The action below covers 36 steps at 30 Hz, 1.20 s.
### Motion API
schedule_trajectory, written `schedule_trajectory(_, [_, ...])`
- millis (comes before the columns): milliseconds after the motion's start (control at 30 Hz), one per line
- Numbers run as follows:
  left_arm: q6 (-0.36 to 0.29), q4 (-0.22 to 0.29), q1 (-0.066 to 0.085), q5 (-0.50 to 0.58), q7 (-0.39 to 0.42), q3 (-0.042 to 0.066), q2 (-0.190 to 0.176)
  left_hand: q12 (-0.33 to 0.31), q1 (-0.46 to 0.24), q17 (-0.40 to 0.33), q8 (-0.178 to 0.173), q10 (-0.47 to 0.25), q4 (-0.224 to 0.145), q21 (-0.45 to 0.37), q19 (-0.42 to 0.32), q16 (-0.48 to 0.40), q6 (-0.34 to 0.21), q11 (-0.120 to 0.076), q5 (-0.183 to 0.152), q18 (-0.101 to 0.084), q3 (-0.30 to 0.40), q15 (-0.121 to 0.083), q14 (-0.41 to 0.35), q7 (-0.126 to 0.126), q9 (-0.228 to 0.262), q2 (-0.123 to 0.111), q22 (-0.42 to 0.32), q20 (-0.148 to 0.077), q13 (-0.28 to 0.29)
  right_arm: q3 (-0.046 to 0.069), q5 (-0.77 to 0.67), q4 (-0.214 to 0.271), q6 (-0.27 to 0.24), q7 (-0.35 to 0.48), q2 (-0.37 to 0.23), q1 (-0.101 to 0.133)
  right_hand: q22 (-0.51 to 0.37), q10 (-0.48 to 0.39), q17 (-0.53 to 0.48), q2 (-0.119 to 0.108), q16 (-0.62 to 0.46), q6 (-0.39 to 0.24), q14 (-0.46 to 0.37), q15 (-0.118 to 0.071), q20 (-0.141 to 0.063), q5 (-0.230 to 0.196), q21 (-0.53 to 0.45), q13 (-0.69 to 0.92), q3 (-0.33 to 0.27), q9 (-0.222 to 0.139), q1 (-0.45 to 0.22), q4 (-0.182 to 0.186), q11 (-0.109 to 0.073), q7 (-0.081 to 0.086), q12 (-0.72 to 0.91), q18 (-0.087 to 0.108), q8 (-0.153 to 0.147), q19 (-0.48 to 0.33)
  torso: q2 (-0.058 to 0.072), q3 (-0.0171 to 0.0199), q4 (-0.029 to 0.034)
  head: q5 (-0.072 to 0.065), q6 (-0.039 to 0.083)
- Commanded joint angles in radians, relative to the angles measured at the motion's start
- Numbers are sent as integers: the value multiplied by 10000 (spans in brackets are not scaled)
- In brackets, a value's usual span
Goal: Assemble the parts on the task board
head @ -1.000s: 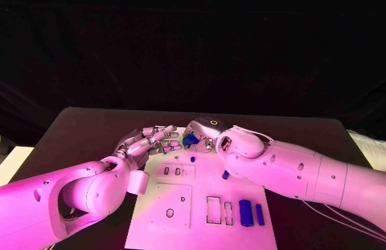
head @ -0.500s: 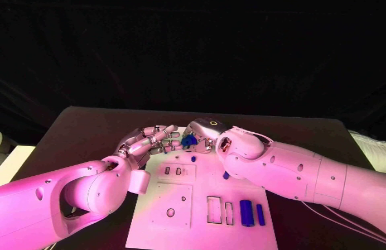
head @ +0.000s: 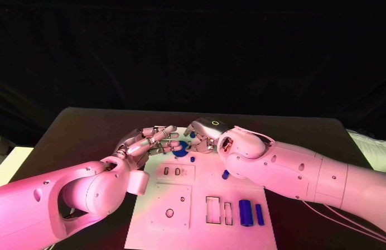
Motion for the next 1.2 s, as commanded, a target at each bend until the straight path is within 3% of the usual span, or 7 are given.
schedule_trajectory(33, [175,18,11,3,23,7,5,-46,90,13,-42,-36,-68,-58,3,-58,-27,2,-27,123,5,42,-11,15,-9,-10,-15,82,-13,-1,-111,-1,133,-138,-42,-12,1041,440,2102,125,48,129,936,21,88,-24,51,1774,98,21,74,-15,2,-20,13,-181,53,184,3,-1,-3,-26,-12])
schedule_trajectory(433, [164,-12,11,3,58,7,-2,-46,90,13,-42,-36,-68,-58,3,-58,-27,2,-27,123,5,42,-11,15,-9,-10,-15,82,-13,-1,120,157,-262,231,-132,-40,1137,499,2145,136,63,283,945,-4,69,17,92,1847,112,30,75,-37,-27,-53,122,-201,77,236,0,-9,13,-53,-12])
schedule_trajectory(800, [128,-94,11,1,124,7,-94,-49,85,17,-54,-40,-92,-90,-27,-113,-21,9,-27,117,18,58,-45,20,-5,-5,-38,96,-11,0,634,210,303,437,-37,-50,1165,500,2154,17,66,311,947,-22,48,32,104,1844,-92,6,-225,153,-43,-74,112,-207,14,252,2,-31,14,-36,-43])
schedule_trajectory(1200, [62,-550,46,-21,342,11,-265,-71,17,-112,-128,-172,-216,-553,-719,-540,-41,98,-26,97,83,244,-513,66,-5,-5,-163,294,-25,-1,790,-274,734,357,370,-49,1171,492,2144,65,62,284,945,-20,47,52,106,1834,-131,-5,-299,238,-38,-68,95,-208,-17,254,9,-23,27,-7,-62])
